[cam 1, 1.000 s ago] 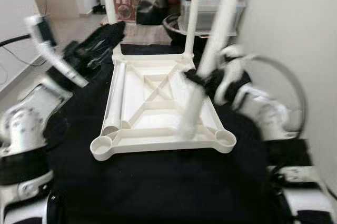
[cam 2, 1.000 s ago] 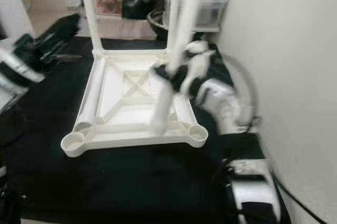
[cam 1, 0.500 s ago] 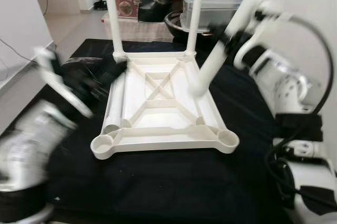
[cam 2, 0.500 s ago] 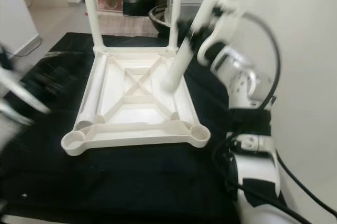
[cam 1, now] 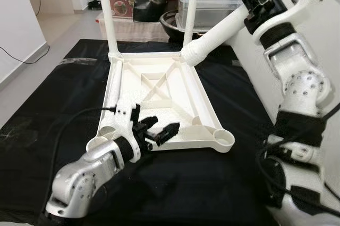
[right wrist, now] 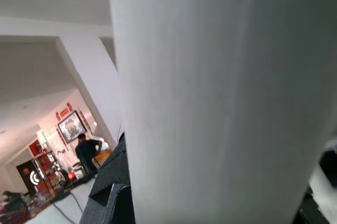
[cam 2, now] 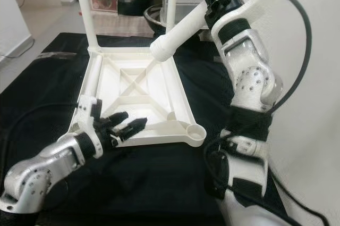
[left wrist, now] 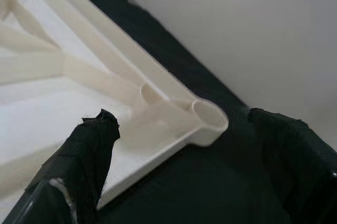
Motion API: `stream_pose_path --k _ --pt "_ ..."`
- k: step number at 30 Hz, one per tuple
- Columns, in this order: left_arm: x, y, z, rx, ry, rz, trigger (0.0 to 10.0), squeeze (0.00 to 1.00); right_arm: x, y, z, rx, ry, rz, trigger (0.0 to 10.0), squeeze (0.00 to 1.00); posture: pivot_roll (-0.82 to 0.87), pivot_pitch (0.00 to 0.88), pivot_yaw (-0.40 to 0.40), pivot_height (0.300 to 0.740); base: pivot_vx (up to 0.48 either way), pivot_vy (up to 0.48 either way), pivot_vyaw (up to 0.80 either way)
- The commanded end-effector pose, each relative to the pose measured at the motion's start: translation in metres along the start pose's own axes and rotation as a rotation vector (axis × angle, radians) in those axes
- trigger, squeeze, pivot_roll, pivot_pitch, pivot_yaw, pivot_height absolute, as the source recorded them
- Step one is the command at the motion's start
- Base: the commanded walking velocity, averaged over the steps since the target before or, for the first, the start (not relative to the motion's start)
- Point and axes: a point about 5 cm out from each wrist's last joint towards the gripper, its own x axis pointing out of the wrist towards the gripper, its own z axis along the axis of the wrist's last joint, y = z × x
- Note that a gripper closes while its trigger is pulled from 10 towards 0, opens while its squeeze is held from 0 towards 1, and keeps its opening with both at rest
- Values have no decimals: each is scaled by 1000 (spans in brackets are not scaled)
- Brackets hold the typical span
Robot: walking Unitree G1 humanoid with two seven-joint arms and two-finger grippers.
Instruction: Building children table
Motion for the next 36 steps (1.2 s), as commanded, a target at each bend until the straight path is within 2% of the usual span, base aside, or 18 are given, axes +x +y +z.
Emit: stream_pose_path --k 1,2,4,7,9,10,25,30,36 --pt "1 1 -6 8 25 9 10000 0 -1 2 1 7 -3 5 0 0 57 0 -76 740 0 0 0" --pt "1 0 -20 27 70 21 10000 0 -3 4 -13 9 22 -2 0 0 56 0 -75 740 0 0 0" --pt "1 0 -20 27 70 21 10000 0 -3 4 -13 9 22 -2 0 0 56 0 -75 740 0 0 0" --pt "0 0 -26 53 92 39 10000 0 -4 16 -15 6 23 26 0 0 47 0 -53 740 0 0 0" --pt "-1 0 -27 60 93 40 10000 0 -5 18 -15 3 22 30 0 0 47 0 -53 740 0 0 0" --pt "-1 4 -29 94 112 57 10000 0 -6 20 -14 -6 15 46 0 0 58 0 -51 740 0 0 0" --pt "-3 2 -30 133 117 20 10000 0 -17 35 -23 -19 7 127 0 0 67 0 -58 740 0 0 0" --pt "-3 2 -30 143 118 11 10000 0 -21 41 -25 -68 12 174 0 0 64 0 -55 740 0 0 0" --pt "-3 2 -31 148 126 5 10000 0 -24 38 -30 -142 30 174 0 0 65 0 -56 740 0 0 0"
